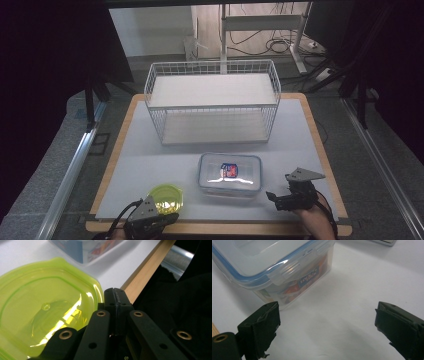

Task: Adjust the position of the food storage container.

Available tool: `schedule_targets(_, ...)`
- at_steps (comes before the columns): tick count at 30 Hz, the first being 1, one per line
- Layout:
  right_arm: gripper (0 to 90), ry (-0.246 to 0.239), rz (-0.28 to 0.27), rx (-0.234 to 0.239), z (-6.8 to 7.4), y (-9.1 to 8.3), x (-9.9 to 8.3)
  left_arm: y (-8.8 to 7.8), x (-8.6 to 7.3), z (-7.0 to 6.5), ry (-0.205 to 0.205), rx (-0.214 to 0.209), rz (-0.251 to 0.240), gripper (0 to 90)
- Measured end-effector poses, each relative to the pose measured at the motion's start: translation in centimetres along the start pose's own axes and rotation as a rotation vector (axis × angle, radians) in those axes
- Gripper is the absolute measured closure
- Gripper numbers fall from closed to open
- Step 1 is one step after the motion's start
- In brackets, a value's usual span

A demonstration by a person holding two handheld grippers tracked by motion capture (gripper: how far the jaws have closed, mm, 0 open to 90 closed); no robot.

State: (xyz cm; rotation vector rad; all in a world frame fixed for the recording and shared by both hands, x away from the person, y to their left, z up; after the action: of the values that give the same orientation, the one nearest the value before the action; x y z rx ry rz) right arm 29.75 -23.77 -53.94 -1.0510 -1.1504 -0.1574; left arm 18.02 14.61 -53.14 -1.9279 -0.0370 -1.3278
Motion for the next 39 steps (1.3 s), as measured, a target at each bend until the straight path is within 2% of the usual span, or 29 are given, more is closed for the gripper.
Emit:
schedule_targets(3, 6.2, 0.0, 0.0, -0.002, -0.1, 0.0, 0.0, 0.0, 0.0, 0.2, 0.009, 0.03, 0.006, 90.0)
schedule_targets(8, 6.4, 0.0, -0.001, -0.002, -0.1, 0.0, 0.0, -0.2, -0.3, 1.2, -0.007, 0.065, 0.001, 89.9)
schedule_targets(11, 6.4, 0.0, -0.001, 0.0, 0.0, 0.0, 0.0, -0.3, -0.4, 2.0, -0.035, 0.062, -0.008, 89.9)
schedule_targets(13, 6.4, -0.001, -0.001, 0.001, 0.0, 0.1, 0.0, -0.4, -0.4, 2.6, -0.03, 0.089, -0.005, 89.8)
schedule_targets(16, 6.4, -0.001, 0.001, 0.002, 0.0, 0.1, 0.0, -0.5, -0.4, 3.6, -0.048, 0.108, -0.014, 89.8)
schedule_targets(25, 6.5, 0.001, 0.004, 0.007, 0.0, 0.2, -0.1, -0.8, 0.0, 6.8, -0.084, 0.14, -0.026, 89.2)
schedule_targets(39, 6.6, -0.002, 0.01, 0.012, 0.1, 0.4, -0.2, -0.9, 0.9, 11.2, -0.093, 0.209, -0.026, 89.5)
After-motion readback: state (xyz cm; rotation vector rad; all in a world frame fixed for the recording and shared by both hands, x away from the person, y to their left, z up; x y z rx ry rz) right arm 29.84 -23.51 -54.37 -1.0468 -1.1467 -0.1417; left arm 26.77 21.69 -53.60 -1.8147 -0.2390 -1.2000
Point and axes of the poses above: each handheld gripper's, and its own axes: y roughly forward along the jaws, x roughly out of its top, z roughly to its left, the point moved 5 cm from there along y, roughly forward along the jaws, and after that the axes turned 6 degrees about -z, right-handed, at the moved point
